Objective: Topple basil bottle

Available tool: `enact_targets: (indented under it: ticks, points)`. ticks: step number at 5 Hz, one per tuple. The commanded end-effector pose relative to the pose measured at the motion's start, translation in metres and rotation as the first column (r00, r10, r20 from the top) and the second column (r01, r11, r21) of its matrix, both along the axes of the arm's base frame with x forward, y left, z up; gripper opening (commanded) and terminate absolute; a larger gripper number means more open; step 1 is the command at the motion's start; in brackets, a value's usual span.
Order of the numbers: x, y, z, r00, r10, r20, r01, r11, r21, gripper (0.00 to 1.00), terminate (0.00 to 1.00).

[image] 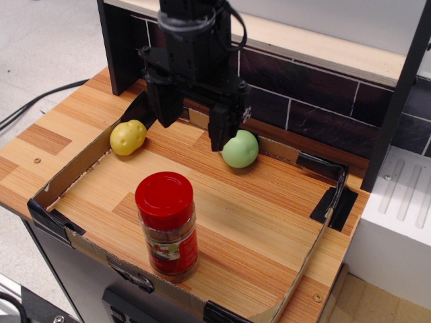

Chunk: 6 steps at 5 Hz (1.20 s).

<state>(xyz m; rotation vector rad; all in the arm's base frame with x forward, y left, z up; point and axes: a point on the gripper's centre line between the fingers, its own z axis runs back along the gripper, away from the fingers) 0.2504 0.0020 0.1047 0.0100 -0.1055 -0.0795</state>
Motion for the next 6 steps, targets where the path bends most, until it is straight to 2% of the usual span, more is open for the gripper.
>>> enact_targets:
  ticks: [1, 3, 4, 6]
  points:
    - [-0.024, -0.007, 0.013, 0.991, -0.128, 0.034, 0.128, 0.992, -0.018, 1.0, 0.0]
    - [-0.043, -0.013, 0.001, 0.985, -0.172, 0.03, 0.173, 0.985, -0.029, 1.0, 0.0]
    - [-0.049, -0.014, -0.002, 0.981, -0.192, 0.004, 0.192, 0.98, -0.047, 1.0, 0.0]
    - [-0.063, -0.012, -0.006, 0.975, -0.221, 0.009, 0.221, 0.975, -0.019, 1.0, 0.0]
